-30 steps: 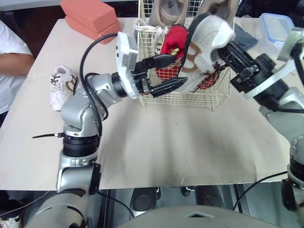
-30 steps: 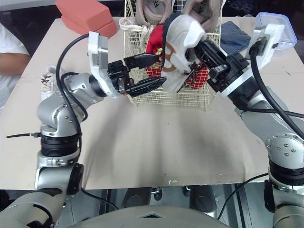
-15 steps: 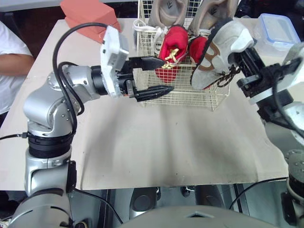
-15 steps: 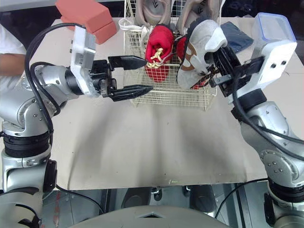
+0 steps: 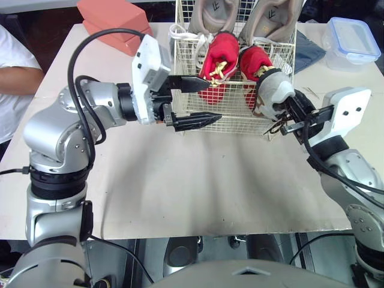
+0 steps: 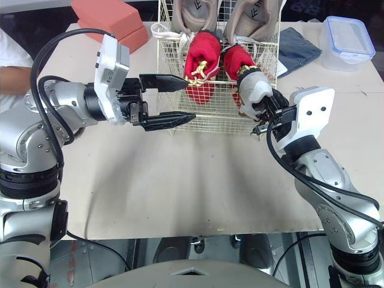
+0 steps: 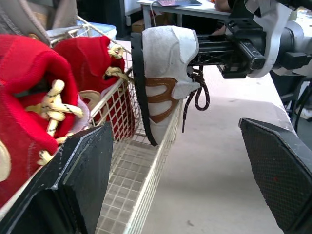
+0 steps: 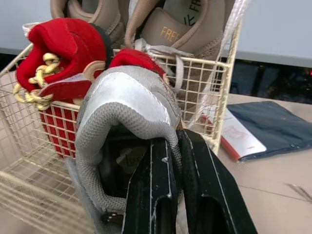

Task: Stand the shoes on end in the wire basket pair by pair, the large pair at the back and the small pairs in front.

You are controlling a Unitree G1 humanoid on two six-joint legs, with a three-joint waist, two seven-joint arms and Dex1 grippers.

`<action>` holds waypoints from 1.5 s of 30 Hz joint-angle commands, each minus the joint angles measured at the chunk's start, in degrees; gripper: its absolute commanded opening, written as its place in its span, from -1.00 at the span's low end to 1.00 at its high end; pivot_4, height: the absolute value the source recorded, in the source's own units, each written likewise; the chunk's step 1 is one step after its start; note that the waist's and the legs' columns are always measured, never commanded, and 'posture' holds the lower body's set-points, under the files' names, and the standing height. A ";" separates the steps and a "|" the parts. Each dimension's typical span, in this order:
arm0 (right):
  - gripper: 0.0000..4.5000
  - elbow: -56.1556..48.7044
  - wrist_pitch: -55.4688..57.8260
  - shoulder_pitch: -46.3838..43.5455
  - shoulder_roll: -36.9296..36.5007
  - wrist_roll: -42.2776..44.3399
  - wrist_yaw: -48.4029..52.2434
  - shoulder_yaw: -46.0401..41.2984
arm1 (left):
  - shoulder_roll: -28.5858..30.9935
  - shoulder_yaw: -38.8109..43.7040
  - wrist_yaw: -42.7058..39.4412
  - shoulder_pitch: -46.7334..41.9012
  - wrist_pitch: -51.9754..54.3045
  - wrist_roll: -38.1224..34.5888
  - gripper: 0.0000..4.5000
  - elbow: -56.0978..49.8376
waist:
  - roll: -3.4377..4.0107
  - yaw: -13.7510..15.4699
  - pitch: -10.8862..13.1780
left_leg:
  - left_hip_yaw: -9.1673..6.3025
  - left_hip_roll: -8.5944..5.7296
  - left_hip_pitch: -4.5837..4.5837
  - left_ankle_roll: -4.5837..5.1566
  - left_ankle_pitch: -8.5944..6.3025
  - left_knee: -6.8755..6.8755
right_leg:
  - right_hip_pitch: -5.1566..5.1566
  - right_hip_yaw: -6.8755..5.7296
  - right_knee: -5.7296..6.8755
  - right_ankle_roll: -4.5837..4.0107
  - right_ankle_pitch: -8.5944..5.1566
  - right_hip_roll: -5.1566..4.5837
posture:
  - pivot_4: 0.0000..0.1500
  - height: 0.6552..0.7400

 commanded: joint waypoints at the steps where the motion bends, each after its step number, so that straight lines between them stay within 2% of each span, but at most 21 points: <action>1: -1.00 -0.71 3.82 0.81 1.57 -0.40 -0.93 -0.03 | 0.86 0.24 -0.27 0.06 -0.15 -0.26 0.98 -2.11 | -0.01 -0.01 -0.01 | 0.00 0.00 0.00 0.00 0.00 0.00 | 0.00 0.00 0.00 0.00 0.00 0.00 | 1.00 -0.27; 5: -1.00 0.29 6.00 0.58 3.47 0.50 -0.71 -2.58 | 0.75 0.11 -0.48 0.29 -0.47 0.06 0.98 -2.10 | -0.04 0.00 -0.03 | -0.01 0.00 0.01 0.00 0.00 0.00 | 0.02 0.00 0.01 0.00 0.00 0.00 | 1.00 -0.27; 6: -0.74 0.47 6.35 0.51 3.48 0.63 -0.26 -3.31 | 0.71 0.10 -0.54 0.33 -0.58 0.17 1.00 -2.04 | -0.05 0.01 -0.03 | -0.01 0.00 0.01 0.00 0.00 0.01 | 0.02 0.00 0.01 0.00 0.00 0.01 | 1.00 -0.27; 7: -0.63 0.61 6.67 0.45 3.41 0.84 0.29 -4.03 | 0.70 0.07 -0.62 0.41 -0.70 0.28 1.00 -2.00 | -0.05 0.01 -0.03 | -0.01 0.00 0.02 0.00 0.00 0.01 | 0.03 0.00 0.00 0.00 0.00 0.01 | 1.00 -0.27; 9: -0.16 0.98 7.32 0.28 3.18 2.30 1.71 -6.05 | 0.74 0.06 -0.92 0.57 -0.92 0.39 1.00 -1.99 | -0.04 -0.01 -0.02 | -0.01 -0.01 0.01 0.00 0.00 0.01 | 0.02 0.02 0.00 0.00 0.00 0.02 | 1.00 -0.27; 13: 0.57 2.56 7.62 -0.83 -0.43 8.43 8.61 -13.53 | 0.92 0.38 -1.84 0.77 -1.50 0.47 1.00 -1.95 | -0.02 0.00 -0.01 | -0.02 -0.01 0.01 0.00 0.00 0.00 | 0.02 0.03 0.00 -0.01 0.00 0.05 | 1.00 -0.27; 14: 0.90 2.99 7.54 -1.05 -1.48 9.69 10.22 -15.10 | 0.97 0.44 -2.04 0.84 -1.63 0.55 1.00 -1.90 | -0.02 0.00 -0.01 | -0.02 -0.01 0.01 0.00 0.00 0.01 | 0.02 0.03 0.00 -0.01 0.00 0.05 | 1.00 -0.27; 15: 0.99 3.54 7.52 -0.67 -3.36 11.73 12.87 -17.21 | 1.09 0.60 -2.29 1.01 -1.74 0.56 1.00 -1.89 | -0.02 0.01 -0.01 | -0.01 -0.01 0.00 0.00 0.00 0.00 | 0.02 0.03 -0.01 -0.01 0.00 0.05 | 1.00 -0.27; 21: 0.99 5.67 6.96 4.89 -14.74 21.82 29.57 -28.18 | 2.28 2.45 -3.38 2.29 -3.12 0.69 1.00 -0.66 | 0.00 0.13 0.01 | -0.09 -0.03 -0.05 0.01 -0.01 -0.08 | 0.01 -0.01 -0.10 -0.04 0.01 0.09 | 1.00 -0.27; 24: 0.99 5.99 5.34 5.40 -16.61 24.88 34.43 -29.62 | 2.84 3.06 -3.78 3.44 -4.55 1.39 1.00 0.34 | -0.02 -0.04 0.01 | -0.07 -0.03 0.00 0.01 -0.01 -0.09 | 0.02 0.02 -0.09 -0.02 0.00 0.09 | 1.00 -0.27; 27: 0.99 4.92 2.37 2.72 -15.46 28.69 37.23 -27.91 | 3.16 4.56 -3.36 4.62 -6.19 1.85 1.00 1.87 | -0.02 -0.05 0.02 | -0.08 -0.02 0.07 0.01 -0.01 -0.10 | 0.03 0.08 -0.05 -0.01 0.00 0.14 | 1.00 -0.27; 35: 0.99 5.37 -4.32 -3.78 -11.76 21.58 41.66 -15.61 | 3.52 10.45 -1.23 10.38 -12.37 5.48 1.00 7.88 | -0.03 0.14 0.02 | -0.07 0.01 0.04 0.00 -0.01 -0.10 | 0.02 0.08 -0.09 -0.01 0.00 0.14 | 1.00 -0.27; 38: 0.99 6.36 -5.88 -4.70 -10.86 19.95 43.89 -12.56 | 3.26 15.67 1.22 12.50 -14.82 5.97 1.00 10.89 | -0.08 0.17 0.03 | -0.12 0.00 -0.03 0.00 -0.01 -0.08 | 0.02 0.02 -0.10 -0.03 0.01 0.08 | 1.00 -0.27; 41: 0.99 7.12 -7.00 -5.89 -10.30 18.33 45.37 -10.34 | 3.42 20.88 4.40 14.47 -18.16 7.75 1.00 16.10 | -0.07 -0.02 0.03 | -0.11 0.00 0.00 0.00 -0.01 -0.08 | 0.01 0.02 -0.09 -0.04 0.02 0.08 | 1.00 -0.27; 45: 0.99 8.44 -8.69 -8.09 -10.08 15.81 48.28 -7.75 | 4.90 28.43 7.78 16.52 -26.25 12.01 1.00 30.11 | -0.07 -0.14 0.03 | -0.07 0.02 0.07 0.00 0.00 -0.12 | 0.01 0.04 -0.06 -0.04 0.01 0.10 | 1.00 -0.27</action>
